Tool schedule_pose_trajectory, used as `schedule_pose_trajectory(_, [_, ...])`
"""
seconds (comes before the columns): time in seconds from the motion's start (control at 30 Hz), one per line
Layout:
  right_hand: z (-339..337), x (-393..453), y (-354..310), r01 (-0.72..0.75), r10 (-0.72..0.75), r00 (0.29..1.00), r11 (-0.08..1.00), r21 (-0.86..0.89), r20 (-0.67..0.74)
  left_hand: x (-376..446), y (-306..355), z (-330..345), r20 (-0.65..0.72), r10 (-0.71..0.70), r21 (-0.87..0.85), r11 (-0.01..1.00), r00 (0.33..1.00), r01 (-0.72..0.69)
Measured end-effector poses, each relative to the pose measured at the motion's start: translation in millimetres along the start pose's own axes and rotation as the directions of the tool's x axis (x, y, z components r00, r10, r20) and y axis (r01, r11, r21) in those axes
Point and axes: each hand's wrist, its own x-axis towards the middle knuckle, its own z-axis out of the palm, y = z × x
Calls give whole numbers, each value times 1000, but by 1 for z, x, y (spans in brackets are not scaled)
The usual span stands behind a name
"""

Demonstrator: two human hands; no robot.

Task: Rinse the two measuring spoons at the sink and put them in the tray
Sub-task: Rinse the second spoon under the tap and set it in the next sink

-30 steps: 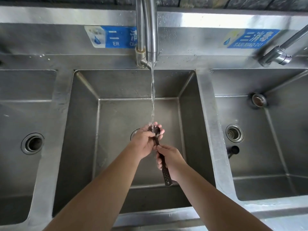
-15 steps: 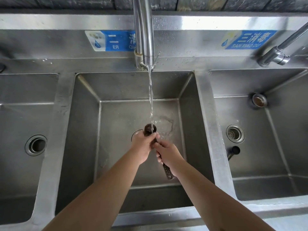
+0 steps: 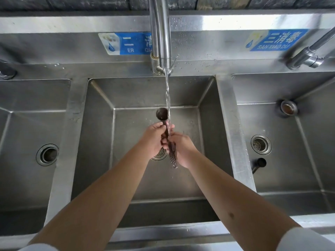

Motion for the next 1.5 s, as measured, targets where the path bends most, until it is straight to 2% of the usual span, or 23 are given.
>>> schedule_pose_trajectory(0.23, [29, 11, -38, 52, -58, 997, 992, 116, 44, 9, 45, 13, -24, 168, 52, 985, 986, -166])
schedule_pose_trajectory(0.33, [36, 10, -47, 106, -115, 990, 988, 108, 80, 10, 57, 15, -34, 205, 13, 979, 978, -205])
schedule_pose_trajectory(0.43, [35, 8, -47, 183, -187, 981, 980, 73, 50, 7, 57, 17, -26, 224, -30, 974, 974, -225])
schedule_pose_trajectory(0.5, [29, 4, -39, 276, -276, 961, 961, -13, 14, 3, 48, 19, 2, 216, -48, 975, 976, -216])
schedule_pose_trajectory(0.57, [18, -4, -24, 328, -340, 940, 922, -205, -27, 0, 31, 19, 24, 182, -96, 979, 983, -179])
schedule_pose_trajectory(0.67, [2, -16, 4, 224, -345, 930, 803, -552, -125, -4, -1, 16, 44, 106, -132, 986, 993, -99])
schedule_pose_trajectory(0.73, [-9, -25, 20, 120, -310, 930, 767, -630, -200, -8, -23, 11, 76, 44, -103, 994, 996, -36])
schedule_pose_trajectory(0.83, [-20, -40, 41, 70, -162, 969, 904, -421, -188, -12, -48, -1, 117, -19, -30, 999, 993, 23])
schedule_pose_trajectory(0.9, [-26, -50, 50, 34, -87, 983, 951, -308, -161, -16, -58, -8, 136, -51, -9, 999, 989, 53])
schedule_pose_trajectory(1.03, [-33, -61, 59, -26, 14, 995, 993, -111, -103, -26, -70, -13, 80, -88, 36, 996, 993, 85])
schedule_pose_trajectory(1.17, [-36, -65, 60, -82, 81, 996, 996, -40, -30, -33, -68, -15, 33, -73, 66, 995, 997, 71])
schedule_pose_trajectory(1.37, [-22, -53, 43, -35, 34, 999, 999, 35, 33, -35, -45, -16, 53, 7, 136, 991, 999, -14])
schedule_pose_trajectory(1.5, [-5, -36, 17, 26, -32, 997, 995, 92, 65, -28, -23, -12, 81, 74, 73, 994, 994, -80])
